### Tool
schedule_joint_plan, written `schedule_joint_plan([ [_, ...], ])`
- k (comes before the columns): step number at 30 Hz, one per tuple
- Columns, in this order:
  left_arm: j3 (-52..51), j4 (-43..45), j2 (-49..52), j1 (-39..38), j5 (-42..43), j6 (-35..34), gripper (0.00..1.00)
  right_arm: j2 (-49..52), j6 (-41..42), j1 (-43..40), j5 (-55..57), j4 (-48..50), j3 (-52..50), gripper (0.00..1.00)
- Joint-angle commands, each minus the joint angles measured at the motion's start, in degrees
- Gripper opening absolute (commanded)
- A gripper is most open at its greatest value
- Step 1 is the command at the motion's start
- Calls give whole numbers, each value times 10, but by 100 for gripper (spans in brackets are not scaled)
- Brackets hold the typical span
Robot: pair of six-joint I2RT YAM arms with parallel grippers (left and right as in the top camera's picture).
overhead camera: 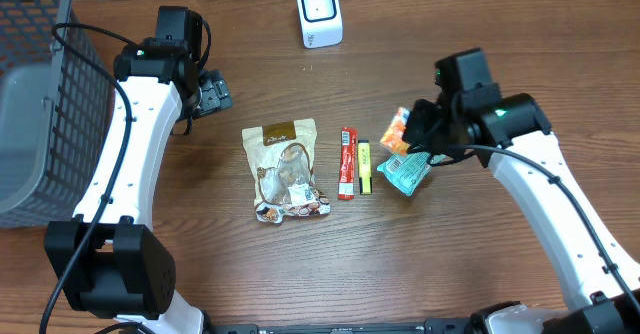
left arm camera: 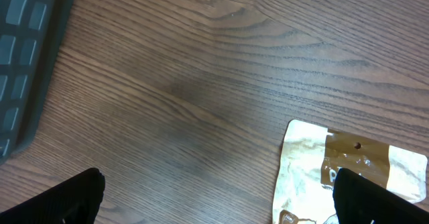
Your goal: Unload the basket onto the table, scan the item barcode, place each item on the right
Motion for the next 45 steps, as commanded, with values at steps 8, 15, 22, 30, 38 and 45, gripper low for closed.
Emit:
schedule_joint_plan([
  [8, 10, 1, -2, 0, -8, 0, 100, 18, -92, 183, 322, 53, 13, 4],
  [15, 10, 1, -2, 0, -8, 0, 100, 82, -208, 268, 435, 135, 12, 4],
  [22, 10, 1, -2, 0, -8, 0, 100, 191, -369, 294, 564, 234, 12, 4],
  [30, 10, 1, -2, 0, -8, 0, 100, 239, -554, 294, 622, 369, 12, 4],
  [38, 10, 1, -2, 0, -8, 0, 100, 292, -656, 281, 623, 394, 12, 4],
  [45, 10, 1, -2, 0, -8, 0, 100, 317, -657, 267, 622, 391, 12, 4],
])
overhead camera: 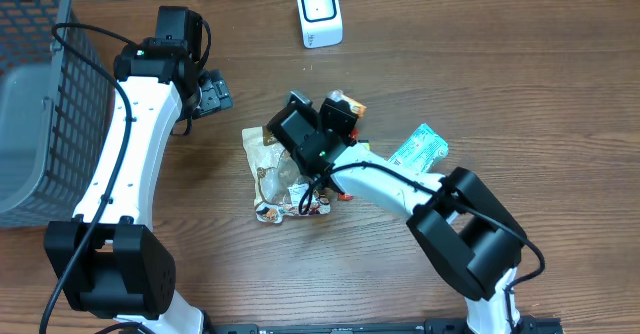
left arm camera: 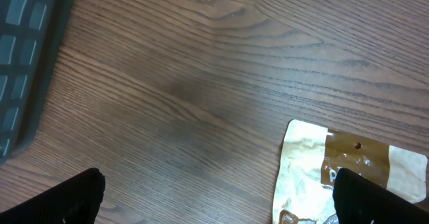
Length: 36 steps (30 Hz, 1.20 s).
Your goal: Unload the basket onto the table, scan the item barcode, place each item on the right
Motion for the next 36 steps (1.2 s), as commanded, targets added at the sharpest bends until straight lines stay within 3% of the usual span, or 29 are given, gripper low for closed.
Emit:
schedule_joint_plan([
  [1, 10, 1, -2, 0, -8, 0, 100, 3, -12, -4, 9, 3, 9, 4],
  [36, 10, 1, -2, 0, -8, 0, 100, 25, -1, -27, -31, -12, -2, 4],
])
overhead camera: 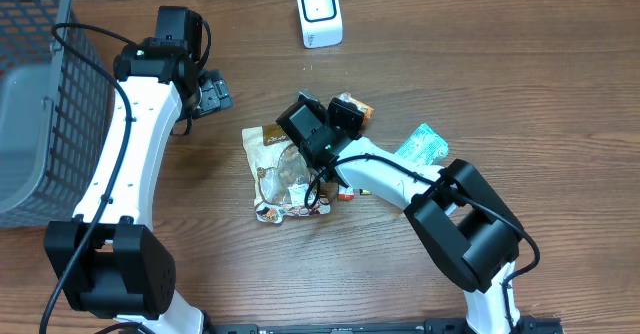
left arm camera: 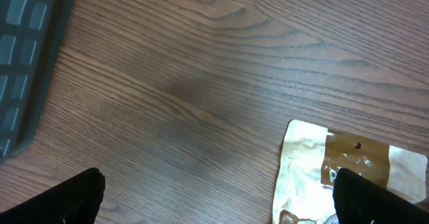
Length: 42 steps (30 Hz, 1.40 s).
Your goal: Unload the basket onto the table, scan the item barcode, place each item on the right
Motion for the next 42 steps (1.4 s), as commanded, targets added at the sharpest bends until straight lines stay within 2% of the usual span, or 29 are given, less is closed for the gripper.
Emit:
schedule_joint_plan([
  [1, 10, 1, -2, 0, -8, 0, 100, 7, 13, -5, -5, 0, -2, 4],
  [18, 10, 1, -2, 0, -8, 0, 100, 7, 28, -8, -32, -26, -4, 5],
  [21, 10, 1, -2, 0, -8, 0, 100, 7, 28, -8, -26, -31, -4, 11],
  [24, 10, 1, -2, 0, -8, 0, 100, 7, 30, -8, -26, -34, -4, 13],
  [34, 10, 1, -2, 0, -8, 0, 100, 7, 35, -8, -39, -31, -4, 41],
  [38, 10, 1, -2, 0, -8, 0, 100, 7, 99, -8, -37, -1, -2, 67],
  [42, 10, 1, -2, 0, -8, 0, 100, 3, 128, -8, -37, 3, 20, 71],
])
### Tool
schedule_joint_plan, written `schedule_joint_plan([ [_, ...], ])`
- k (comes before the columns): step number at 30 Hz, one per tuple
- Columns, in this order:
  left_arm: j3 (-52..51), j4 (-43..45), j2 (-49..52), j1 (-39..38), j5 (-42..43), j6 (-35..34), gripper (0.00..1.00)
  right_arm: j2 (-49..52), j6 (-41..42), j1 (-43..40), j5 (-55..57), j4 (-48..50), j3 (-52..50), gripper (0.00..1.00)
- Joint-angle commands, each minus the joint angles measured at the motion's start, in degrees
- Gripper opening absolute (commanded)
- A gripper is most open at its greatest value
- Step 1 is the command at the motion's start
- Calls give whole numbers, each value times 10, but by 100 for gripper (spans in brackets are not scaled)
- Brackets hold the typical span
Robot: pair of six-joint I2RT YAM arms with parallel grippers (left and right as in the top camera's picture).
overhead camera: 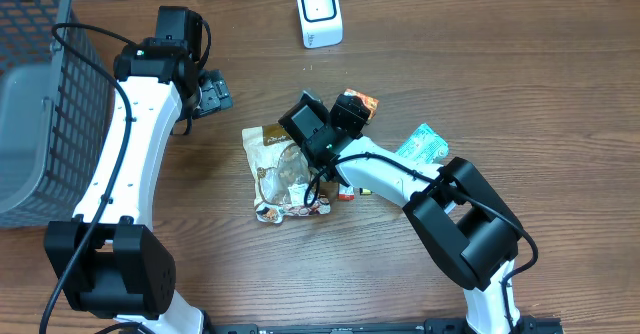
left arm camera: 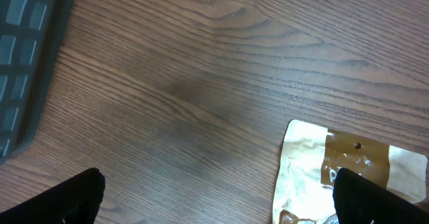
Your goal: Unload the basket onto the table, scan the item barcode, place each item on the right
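Note:
A white barcode scanner (overhead camera: pixel 318 12) stands at the far middle of the table. My right gripper (overhead camera: pixel 345 116) is shut on a small orange and dark snack packet (overhead camera: pixel 357 104), held up between the scanner and the other items. The right arm folds back across the table over a cream and brown snack bag (overhead camera: pixel 283 174). My left gripper (overhead camera: pixel 212 92) hangs open and empty over bare wood at the left. In the left wrist view its fingertips (left arm camera: pixel 80 196) are wide apart around nothing. The corner of the cream bag (left arm camera: pixel 315 163) lies at the right.
A grey wire basket (overhead camera: pixel 30 94) fills the far left, and its edge (left arm camera: pixel 27 56) shows in the left wrist view. A teal packet (overhead camera: pixel 420 144) lies right of the right arm. A red stick pack (overhead camera: pixel 345 190) peeks out under that arm.
The orange packet in my right gripper has shifted slightly right and toward the far side. The left arm and the items on the table are unchanged.
My right gripper was down at the orange packet beside the teal one at the right. Then the arm was folded across the middle with the orange packet held up near the cream bag. It has stayed there, shifting the packet slightly. The left arm never moved.

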Motion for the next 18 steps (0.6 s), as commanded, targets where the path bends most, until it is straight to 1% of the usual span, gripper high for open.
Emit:
schedule_joint_plan([
  [1, 10, 1, -2, 0, -8, 0, 100, -5, 54, -3, 0, -1, 32, 71],
  [6, 10, 1, -2, 0, -8, 0, 100, -35, 117, -5, 0, -52, 96, 72],
  [8, 10, 1, -2, 0, -8, 0, 100, -55, 169, -8, 0, -92, 129, 72],
  [10, 10, 1, -2, 0, -8, 0, 100, -77, 240, -13, -3, -146, 162, 73],
  [13, 10, 1, -2, 0, -8, 0, 100, -122, 373, -28, -42, -249, 209, 75],
  [16, 10, 1, -2, 0, -8, 0, 100, -171, 506, -55, -128, -352, 246, 77],
  [18, 10, 1, -2, 0, -8, 0, 100, -203, 571, -84, -196, -403, 254, 76],
])
